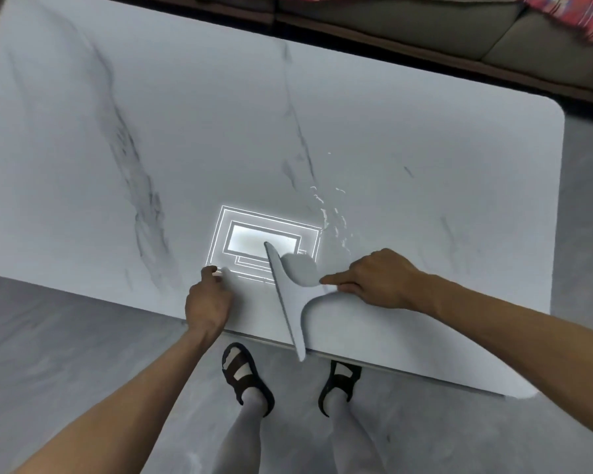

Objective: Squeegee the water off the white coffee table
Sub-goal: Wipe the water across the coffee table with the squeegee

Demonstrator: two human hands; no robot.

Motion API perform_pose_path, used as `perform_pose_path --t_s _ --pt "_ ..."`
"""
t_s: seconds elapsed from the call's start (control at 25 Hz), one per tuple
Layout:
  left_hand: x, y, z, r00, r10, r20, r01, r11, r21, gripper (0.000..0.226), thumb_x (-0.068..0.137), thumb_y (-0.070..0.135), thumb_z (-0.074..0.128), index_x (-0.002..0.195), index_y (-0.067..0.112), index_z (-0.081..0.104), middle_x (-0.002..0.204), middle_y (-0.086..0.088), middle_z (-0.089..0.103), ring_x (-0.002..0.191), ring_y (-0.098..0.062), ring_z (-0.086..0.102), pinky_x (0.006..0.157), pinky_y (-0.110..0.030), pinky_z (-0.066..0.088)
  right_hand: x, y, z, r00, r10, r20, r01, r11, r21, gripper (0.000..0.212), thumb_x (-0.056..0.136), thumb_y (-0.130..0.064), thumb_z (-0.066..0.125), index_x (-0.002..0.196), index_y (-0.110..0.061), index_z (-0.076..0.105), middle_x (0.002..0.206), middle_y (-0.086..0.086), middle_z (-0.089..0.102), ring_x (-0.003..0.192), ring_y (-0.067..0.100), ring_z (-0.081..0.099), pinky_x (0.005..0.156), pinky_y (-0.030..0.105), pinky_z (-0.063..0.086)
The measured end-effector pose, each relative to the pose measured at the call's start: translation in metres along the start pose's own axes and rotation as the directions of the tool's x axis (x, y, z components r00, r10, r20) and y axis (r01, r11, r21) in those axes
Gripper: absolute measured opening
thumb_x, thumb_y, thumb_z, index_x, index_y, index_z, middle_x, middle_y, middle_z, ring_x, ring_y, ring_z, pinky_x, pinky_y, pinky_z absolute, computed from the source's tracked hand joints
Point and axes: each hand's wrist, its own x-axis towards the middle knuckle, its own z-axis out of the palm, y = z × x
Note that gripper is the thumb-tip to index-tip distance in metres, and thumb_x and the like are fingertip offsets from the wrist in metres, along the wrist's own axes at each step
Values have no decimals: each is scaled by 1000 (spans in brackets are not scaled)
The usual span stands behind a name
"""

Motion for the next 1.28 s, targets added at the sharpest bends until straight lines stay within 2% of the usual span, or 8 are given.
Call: perform_pose_path --t_s 0.12,0.28,0.44,0.64,0.84,0.96,1.12,1.28 --pt "22 -32 -29 983 -121 -135 121 993 -15 56 86 2 43 141 14 38 130 -16 61 115 -40 58 94 -44 47 77 -75 4 994 -109 7 108 990 86 40 103 -44 30 142 -52 36 104 0 71 93 24 64 74 32 45" --pt "43 -54 -42 983 -153 -101 156 988 21 50 90 10 42 140 14 38 125 -22 61 114 -43 58 93 -45 46 137 -122 9 994 -107 -24 109 989 102 40 103 -44 29 142 -51 37 118 3 68 107 27 61 87 37 48" --pt "41 -51 -27 998 59 30 -62 992 109 33 86 3 44 118 10 47 118 -14 56 104 -35 57 79 -36 43 107 -77 17 995 -31 -93 40 995 95 38 102 -45 30 138 -53 40 115 3 68 103 29 63 72 30 36" --pt "26 -22 -8 963 143 229 -181 971 156 42 82 1 41 123 11 46 120 -12 49 107 -34 52 80 -34 38 -3 14 25 964 263 -30 -258 960 109 39 102 -48 28 137 -61 33 110 -7 70 101 23 64 73 31 40" --pt "11 9 -2 915 149 376 -225 960 166 40 86 8 40 126 12 45 126 -12 47 111 -37 56 89 -36 45 -68 54 13 905 423 31 -424 906 14 39 101 -49 25 138 -59 35 120 -12 67 104 20 64 77 30 45" --pt "7 24 10 868 129 480 -276 929 248 53 88 7 41 140 7 30 141 -23 34 129 -48 41 104 -48 41 -87 70 -2 882 470 35 -469 883 -32 39 100 -51 23 136 -61 36 115 -14 68 99 20 65 74 30 44" --pt "5 43 28 917 -24 397 -95 957 275 66 89 11 51 149 9 24 151 -31 21 136 -53 28 112 -58 32 -72 65 -9 961 272 -38 -273 961 -30 41 98 -55 19 136 -62 33 94 -13 69 86 18 66 61 29 37" --pt "-4 49 39 964 -75 254 25 980 196 58 90 9 49 144 5 30 147 -28 33 131 -47 39 107 -50 37 -29 35 16 997 -80 13 80 997 -24 40 102 -47 26 140 -53 38 102 2 70 90 27 66 67 31 37"
